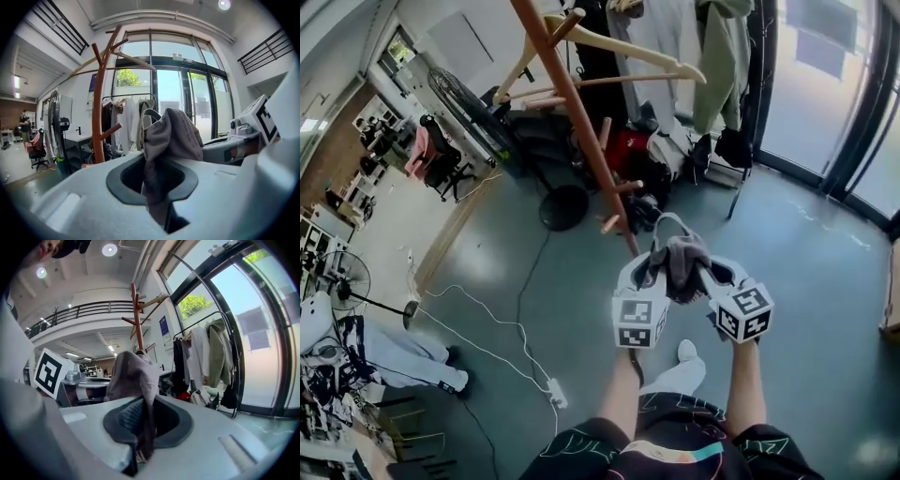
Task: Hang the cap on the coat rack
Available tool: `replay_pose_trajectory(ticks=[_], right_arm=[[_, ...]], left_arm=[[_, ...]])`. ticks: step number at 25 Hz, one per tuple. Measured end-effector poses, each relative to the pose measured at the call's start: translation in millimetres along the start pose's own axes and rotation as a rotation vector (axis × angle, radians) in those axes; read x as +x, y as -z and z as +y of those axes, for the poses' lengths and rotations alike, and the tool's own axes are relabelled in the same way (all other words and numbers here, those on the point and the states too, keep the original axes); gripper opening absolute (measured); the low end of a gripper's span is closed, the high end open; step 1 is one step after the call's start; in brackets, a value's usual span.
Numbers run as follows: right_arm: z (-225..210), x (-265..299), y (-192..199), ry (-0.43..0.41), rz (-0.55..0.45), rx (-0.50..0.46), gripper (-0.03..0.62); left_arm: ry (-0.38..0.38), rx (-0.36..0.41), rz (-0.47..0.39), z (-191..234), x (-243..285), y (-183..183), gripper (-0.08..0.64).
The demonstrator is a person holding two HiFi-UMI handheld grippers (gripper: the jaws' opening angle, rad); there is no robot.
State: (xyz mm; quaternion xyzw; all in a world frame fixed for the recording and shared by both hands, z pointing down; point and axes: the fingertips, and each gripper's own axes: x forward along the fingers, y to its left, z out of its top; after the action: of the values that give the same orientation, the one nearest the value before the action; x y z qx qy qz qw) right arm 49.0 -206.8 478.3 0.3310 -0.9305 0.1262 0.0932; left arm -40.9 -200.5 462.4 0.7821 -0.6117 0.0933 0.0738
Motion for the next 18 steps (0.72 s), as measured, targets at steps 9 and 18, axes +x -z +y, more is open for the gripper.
replay_pose_trajectory(ticks=[9,18], right_arm=[[-8,68,3,-0.157,0.075,-0.048,0.032],[-28,109,-20,-0.276,0.08,-0.088,0.032]], left_arm=[[-0.149,-0.078,0.002,50,22,18,0.057],[-0.221,-0.089,-0.041,71,52,-2,0.057]])
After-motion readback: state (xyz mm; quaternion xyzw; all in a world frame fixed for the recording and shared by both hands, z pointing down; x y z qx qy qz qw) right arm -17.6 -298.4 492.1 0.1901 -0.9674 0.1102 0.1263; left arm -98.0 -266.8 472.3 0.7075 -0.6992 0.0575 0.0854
